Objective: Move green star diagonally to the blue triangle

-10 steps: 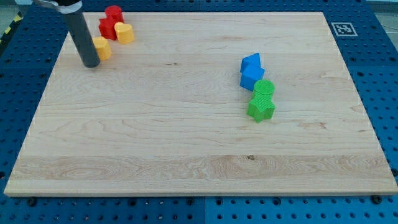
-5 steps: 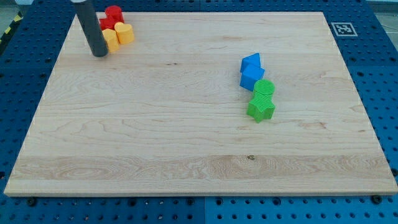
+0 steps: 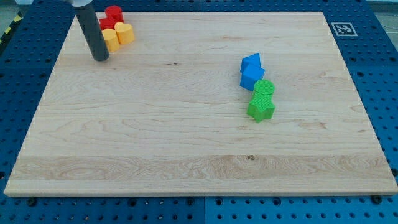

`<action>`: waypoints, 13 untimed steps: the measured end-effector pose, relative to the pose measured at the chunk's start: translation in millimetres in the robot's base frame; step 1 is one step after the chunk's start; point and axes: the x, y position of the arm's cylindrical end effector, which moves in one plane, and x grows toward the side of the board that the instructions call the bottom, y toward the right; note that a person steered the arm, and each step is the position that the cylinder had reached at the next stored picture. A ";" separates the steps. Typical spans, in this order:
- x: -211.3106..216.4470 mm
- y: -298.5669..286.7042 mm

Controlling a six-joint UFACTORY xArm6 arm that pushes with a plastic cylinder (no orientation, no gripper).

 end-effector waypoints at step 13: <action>268.6 358.6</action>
